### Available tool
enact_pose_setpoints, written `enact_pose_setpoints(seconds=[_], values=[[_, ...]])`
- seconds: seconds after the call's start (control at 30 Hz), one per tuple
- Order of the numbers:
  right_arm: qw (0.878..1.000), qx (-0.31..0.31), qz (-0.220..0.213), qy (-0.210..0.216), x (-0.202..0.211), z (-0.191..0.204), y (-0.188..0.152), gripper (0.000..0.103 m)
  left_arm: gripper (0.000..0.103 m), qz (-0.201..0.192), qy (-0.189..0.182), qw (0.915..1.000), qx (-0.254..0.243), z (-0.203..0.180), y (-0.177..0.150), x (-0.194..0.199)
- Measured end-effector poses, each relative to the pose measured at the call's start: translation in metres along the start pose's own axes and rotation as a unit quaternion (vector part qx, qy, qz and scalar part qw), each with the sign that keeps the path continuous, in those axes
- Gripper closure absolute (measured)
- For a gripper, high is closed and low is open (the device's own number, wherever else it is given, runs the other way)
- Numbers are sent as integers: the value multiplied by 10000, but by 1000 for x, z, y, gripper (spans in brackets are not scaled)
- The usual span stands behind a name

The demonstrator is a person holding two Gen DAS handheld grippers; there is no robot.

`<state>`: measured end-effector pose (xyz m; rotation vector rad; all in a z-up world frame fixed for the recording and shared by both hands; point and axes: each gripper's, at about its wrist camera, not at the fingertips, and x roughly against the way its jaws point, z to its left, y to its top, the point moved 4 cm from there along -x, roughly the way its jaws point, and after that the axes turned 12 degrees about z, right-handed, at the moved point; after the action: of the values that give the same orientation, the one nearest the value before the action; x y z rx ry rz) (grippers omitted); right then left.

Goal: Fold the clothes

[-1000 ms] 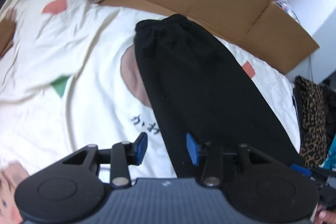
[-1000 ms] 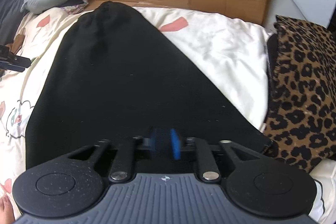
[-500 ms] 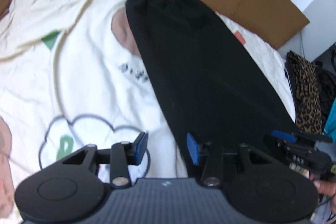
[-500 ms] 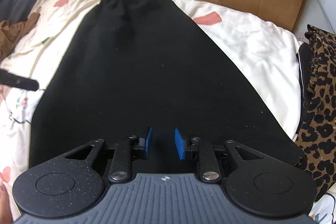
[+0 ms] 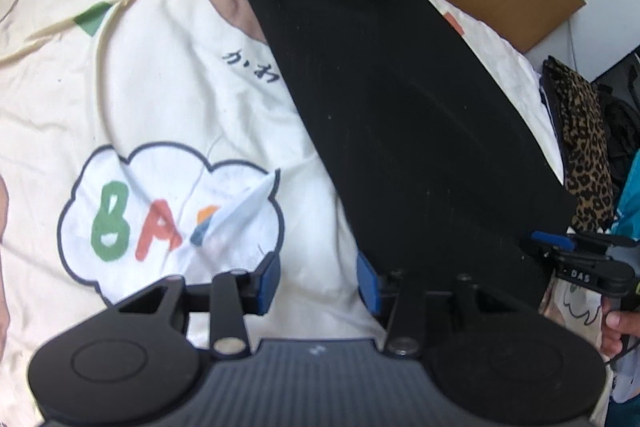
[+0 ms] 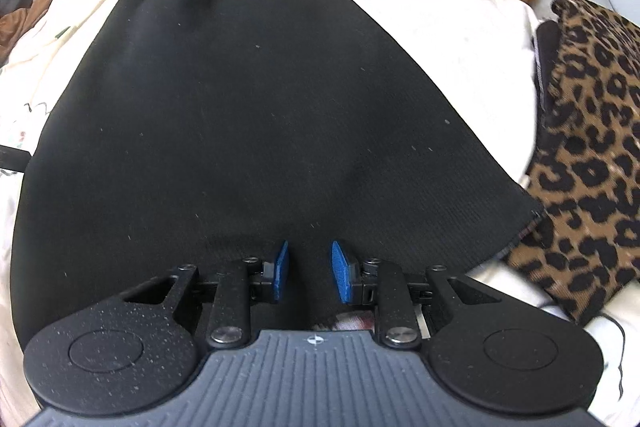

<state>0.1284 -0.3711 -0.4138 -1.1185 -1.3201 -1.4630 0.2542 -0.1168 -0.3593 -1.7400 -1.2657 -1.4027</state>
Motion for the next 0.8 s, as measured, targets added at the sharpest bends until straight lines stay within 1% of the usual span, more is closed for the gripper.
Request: enact_pose_setpoints(seconds=[0.13, 0.37, 0.5, 0.67, 0.8], values=[[10000, -9, 50, -54, 2, -4, -5, 74, 58, 69, -26, 10000, -32, -2, -4, -4], [9990, -388, 198, -54, 16, -14, -5, 75, 58, 108, -55, 9999, -113, -1, -14, -3], [9988, -450, -47, 179, 33, -10, -2, 74, 58, 120, -118, 9997, -180, -3, -19, -2], [9982, -85, -305, 503, 45, 15, 5, 73, 58, 61, -206, 9996, -163, -7, -20, -1], [9962, 276, -353, 751, 49, 41, 9, 73, 57, 0, -336, 9993, -134, -6, -20, 4]])
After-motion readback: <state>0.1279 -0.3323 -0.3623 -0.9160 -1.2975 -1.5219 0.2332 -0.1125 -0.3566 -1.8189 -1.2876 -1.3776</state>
